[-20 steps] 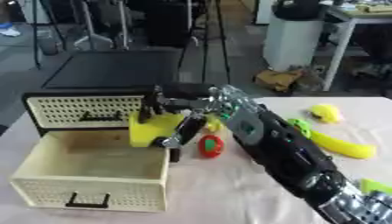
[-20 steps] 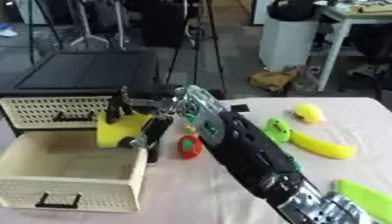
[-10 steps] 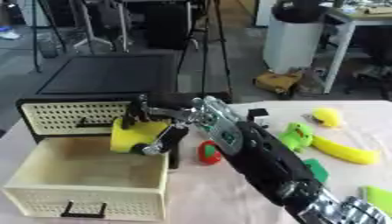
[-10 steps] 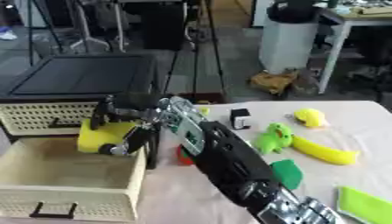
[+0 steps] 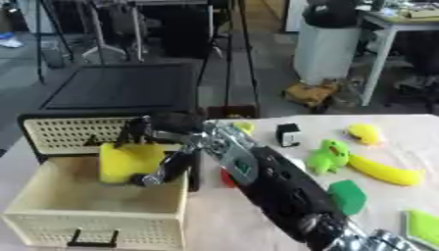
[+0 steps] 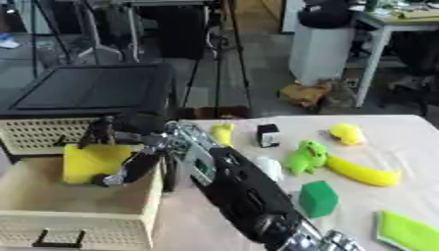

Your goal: Pick up objects from table and place into drawer.

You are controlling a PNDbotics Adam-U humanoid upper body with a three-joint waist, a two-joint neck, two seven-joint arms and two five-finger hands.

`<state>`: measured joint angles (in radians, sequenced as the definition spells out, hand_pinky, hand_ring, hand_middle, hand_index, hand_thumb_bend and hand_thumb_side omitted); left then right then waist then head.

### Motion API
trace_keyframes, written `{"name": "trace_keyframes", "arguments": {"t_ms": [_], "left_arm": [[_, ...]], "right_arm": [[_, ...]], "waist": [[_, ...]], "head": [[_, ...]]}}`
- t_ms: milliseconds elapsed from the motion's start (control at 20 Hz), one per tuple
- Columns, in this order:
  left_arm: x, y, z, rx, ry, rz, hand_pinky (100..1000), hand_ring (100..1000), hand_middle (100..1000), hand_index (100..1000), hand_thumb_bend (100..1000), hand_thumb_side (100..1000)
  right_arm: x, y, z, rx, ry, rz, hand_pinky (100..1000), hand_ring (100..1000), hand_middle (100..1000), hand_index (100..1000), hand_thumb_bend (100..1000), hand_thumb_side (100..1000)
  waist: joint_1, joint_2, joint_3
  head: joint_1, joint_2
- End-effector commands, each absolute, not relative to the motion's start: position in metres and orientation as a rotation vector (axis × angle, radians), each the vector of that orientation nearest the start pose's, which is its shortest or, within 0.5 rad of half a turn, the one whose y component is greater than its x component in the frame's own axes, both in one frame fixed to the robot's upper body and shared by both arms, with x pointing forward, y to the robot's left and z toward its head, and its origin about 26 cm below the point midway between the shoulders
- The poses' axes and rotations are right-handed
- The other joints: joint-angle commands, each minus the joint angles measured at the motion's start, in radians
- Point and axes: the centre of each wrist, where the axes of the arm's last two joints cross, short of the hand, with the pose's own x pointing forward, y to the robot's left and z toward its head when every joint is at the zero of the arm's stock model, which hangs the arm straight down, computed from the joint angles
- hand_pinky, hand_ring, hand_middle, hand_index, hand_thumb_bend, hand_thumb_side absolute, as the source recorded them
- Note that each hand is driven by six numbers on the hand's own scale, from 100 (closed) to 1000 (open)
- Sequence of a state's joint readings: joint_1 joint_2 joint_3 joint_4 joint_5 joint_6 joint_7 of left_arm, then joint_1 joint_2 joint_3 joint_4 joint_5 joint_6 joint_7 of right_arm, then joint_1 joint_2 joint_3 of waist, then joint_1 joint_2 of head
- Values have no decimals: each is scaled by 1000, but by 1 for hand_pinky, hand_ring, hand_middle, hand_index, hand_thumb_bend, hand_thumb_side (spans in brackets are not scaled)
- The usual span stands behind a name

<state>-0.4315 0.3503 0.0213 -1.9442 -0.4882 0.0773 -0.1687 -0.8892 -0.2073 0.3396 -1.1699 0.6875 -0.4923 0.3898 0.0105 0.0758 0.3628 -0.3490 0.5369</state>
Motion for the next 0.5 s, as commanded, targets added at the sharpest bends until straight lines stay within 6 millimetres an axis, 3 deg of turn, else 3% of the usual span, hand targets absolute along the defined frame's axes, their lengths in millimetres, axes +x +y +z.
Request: {"name": "trace_keyframes", "arguments": {"t_ms": [50,250,400,500], "left_arm": [[316,258,238,693,-2161,-772,189,102,355,770,591,1000],[315,259,238,696,-2158,-773,190,103,355,769,592,1000],[315,259,237,700,-2156,-772,191,106,355,769,594,1000],[314,260,237,705,-2157,-771,195,113,358,769,598,1000]], "right_arm": [[440,-119,182,401,2554,-2370,635,758,842,843,477,477],[439,-117,177,388,2551,-2368,671,807,880,843,448,470],[438,-119,179,392,2581,-2335,653,773,845,844,345,467],[437,-123,184,409,2614,-2290,638,746,813,841,230,501]], "waist": [[6,-15,0],[4,-20,-6],[1,-27,-13],[0,-33,-19]], "head": [[-4,-14],[-5,-13],[-1,-10],[2,-8]]}}
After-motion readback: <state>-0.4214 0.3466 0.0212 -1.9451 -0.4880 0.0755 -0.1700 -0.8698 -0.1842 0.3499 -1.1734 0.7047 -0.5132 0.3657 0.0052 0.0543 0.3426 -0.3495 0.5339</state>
